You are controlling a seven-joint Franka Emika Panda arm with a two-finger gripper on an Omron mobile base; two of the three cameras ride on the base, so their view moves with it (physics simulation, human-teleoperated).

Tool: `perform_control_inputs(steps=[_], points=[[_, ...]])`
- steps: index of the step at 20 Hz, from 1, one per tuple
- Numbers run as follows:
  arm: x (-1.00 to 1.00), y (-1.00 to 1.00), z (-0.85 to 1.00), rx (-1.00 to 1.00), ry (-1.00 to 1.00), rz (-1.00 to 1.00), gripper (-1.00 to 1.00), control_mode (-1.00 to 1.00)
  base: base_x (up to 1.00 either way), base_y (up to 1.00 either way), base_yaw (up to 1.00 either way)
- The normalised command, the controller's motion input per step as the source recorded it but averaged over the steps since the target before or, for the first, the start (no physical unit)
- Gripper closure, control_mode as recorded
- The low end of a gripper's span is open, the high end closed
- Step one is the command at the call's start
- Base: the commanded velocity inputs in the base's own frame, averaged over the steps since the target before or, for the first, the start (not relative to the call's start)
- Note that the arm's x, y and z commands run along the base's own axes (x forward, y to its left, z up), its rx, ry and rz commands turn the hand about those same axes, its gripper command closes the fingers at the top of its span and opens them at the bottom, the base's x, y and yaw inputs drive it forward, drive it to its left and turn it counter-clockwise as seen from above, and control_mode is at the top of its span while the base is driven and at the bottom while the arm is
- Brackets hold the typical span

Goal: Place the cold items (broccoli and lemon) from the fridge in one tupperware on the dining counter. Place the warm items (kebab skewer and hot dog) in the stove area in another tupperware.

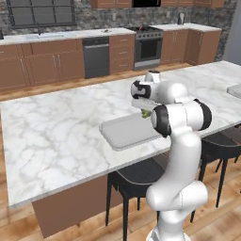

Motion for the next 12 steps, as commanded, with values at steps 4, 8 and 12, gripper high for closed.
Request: perform_control_inputs(steps=[4, 8, 12], points=[[0.55, 0.0, -0.46, 0.0, 0.0, -0.13, 1.0, -1.0, 0.0, 0.0, 0.0], [0.45, 0.06, -0.44, 0.0, 0.08, -0.19, 1.0, -1.0, 0.0, 0.0, 0.0], [0.68, 0.0, -0.53, -0.01, 0.03, -0.3, 1.0, -1.0, 0.0, 0.0, 0.0]])
